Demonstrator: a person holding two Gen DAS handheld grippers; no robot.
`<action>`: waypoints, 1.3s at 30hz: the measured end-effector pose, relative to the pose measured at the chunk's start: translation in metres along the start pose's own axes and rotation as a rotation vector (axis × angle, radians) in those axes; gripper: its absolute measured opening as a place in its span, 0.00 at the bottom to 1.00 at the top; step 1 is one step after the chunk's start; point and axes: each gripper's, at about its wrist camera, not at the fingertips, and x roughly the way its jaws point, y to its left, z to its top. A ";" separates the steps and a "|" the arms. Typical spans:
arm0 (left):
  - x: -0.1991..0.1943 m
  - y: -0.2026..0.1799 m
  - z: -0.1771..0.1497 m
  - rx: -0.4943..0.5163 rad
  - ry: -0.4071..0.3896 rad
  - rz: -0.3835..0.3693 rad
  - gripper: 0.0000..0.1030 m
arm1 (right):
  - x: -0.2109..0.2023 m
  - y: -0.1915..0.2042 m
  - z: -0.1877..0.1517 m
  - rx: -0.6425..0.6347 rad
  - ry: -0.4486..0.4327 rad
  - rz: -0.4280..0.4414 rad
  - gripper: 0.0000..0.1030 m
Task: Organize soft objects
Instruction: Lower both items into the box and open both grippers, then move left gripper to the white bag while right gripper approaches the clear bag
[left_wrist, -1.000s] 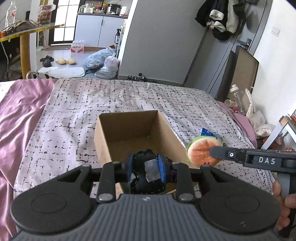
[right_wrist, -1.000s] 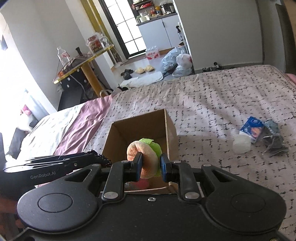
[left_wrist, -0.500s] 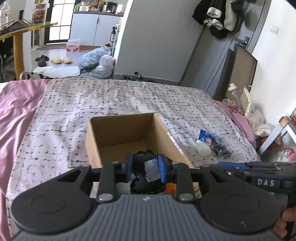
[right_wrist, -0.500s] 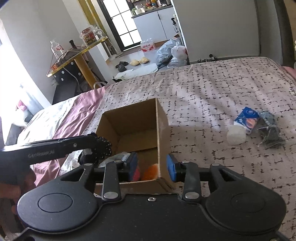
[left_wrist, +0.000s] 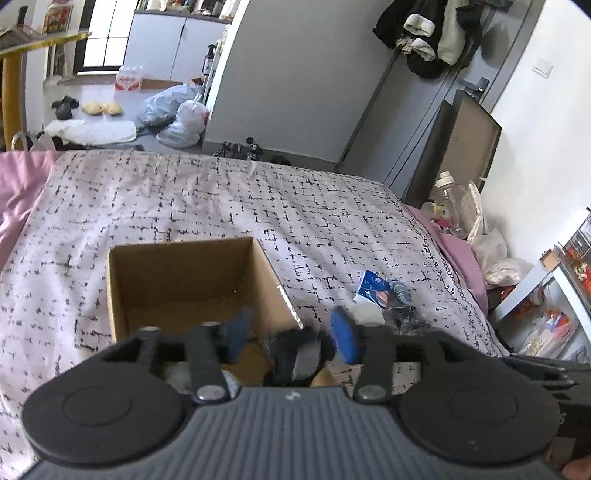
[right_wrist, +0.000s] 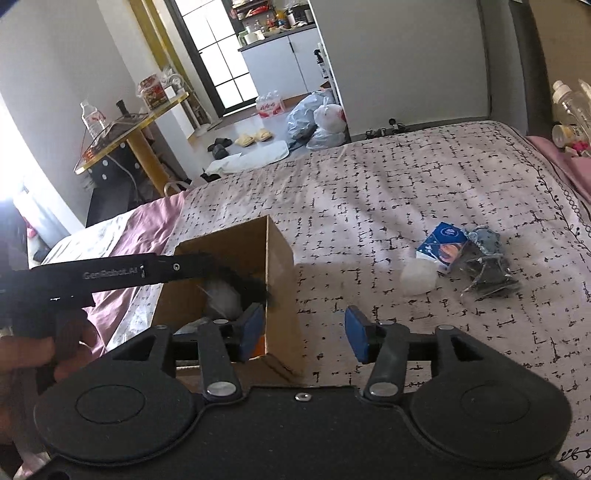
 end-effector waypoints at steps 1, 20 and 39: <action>-0.002 -0.001 -0.001 0.003 -0.009 0.014 0.66 | 0.000 -0.002 -0.001 0.009 0.001 0.002 0.48; -0.016 -0.036 -0.018 0.143 0.000 0.163 0.81 | -0.016 -0.033 -0.014 0.059 -0.040 -0.011 0.74; -0.040 -0.058 -0.033 0.155 -0.009 0.187 1.00 | -0.053 -0.063 -0.011 0.009 -0.120 0.076 1.00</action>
